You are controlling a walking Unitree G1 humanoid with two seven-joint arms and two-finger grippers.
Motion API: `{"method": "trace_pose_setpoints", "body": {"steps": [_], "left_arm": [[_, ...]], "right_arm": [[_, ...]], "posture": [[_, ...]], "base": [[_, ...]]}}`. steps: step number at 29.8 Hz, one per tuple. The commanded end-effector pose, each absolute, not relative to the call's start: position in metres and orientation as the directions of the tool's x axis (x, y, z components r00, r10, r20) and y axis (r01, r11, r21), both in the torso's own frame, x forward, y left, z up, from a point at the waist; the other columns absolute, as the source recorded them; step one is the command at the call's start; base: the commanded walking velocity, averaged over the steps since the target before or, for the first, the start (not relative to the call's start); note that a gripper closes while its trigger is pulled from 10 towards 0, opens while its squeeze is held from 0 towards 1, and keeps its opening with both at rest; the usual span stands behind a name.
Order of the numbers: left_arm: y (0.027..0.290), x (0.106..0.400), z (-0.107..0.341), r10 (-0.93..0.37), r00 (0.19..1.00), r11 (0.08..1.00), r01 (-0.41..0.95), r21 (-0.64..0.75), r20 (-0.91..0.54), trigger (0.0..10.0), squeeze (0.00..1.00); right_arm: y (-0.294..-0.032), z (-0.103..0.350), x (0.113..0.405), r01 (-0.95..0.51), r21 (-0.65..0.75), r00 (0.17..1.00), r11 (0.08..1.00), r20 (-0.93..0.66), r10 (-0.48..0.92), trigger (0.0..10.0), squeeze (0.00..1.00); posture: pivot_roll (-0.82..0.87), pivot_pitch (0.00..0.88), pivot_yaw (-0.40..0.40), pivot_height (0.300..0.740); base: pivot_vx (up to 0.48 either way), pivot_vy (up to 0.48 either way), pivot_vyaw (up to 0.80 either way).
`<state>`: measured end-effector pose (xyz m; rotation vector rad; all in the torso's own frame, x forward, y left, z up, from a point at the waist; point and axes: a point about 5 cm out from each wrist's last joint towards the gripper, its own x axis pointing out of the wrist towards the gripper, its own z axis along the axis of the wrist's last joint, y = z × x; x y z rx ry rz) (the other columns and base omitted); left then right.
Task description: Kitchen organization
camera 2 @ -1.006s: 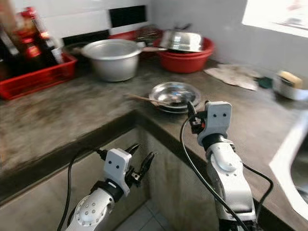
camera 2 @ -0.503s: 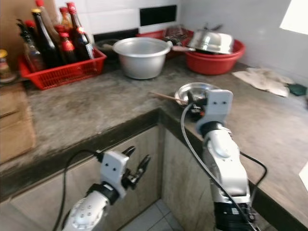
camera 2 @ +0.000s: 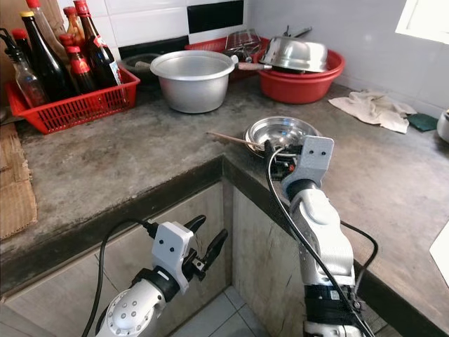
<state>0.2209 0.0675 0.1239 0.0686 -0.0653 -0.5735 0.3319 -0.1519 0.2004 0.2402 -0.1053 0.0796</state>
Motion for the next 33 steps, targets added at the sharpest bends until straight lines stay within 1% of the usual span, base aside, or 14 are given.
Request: {"method": "trace_pose_setpoints", "body": {"steps": [1,8,13,33], "left_arm": [[0.067,0.219,0.126,-0.542,0.839,0.839,0.538,0.077,0.042,10.0,0.0],[0.067,0.219,0.125,-0.54,0.84,0.84,0.537,0.074,0.041,10.0,0.0],[0.067,0.219,0.125,-0.536,0.843,0.844,0.532,0.073,0.041,10.0,0.0],[0.067,0.219,0.125,-0.531,0.846,0.846,0.528,0.075,0.04,10.0,0.0]], "right_arm": [[-0.154,0.204,0.336,-0.086,0.262,0.992,0.961,0.115,0.057,10.0,0.0],[-0.15,0.204,0.344,-0.091,0.25,0.993,0.964,0.092,0.07,10.0,0.0],[-0.149,0.205,0.347,-0.094,0.286,0.994,0.954,0.086,0.072,10.0,0.0],[-0.142,0.201,0.354,-0.115,0.303,0.993,0.946,0.059,0.102,10.0,0.0]], "posture": [[0.06,0.037,-0.041,0.74],[0.05,0.036,-0.046,0.74],[0.06,0.037,-0.048,0.74],[0.06,0.031,-0.053,0.74]], "base": [[0.0,0.0,0.0],[0.0,0.0,0.0],[0.0,0.0,0.0],[0.0,0.0,0.0]]}}
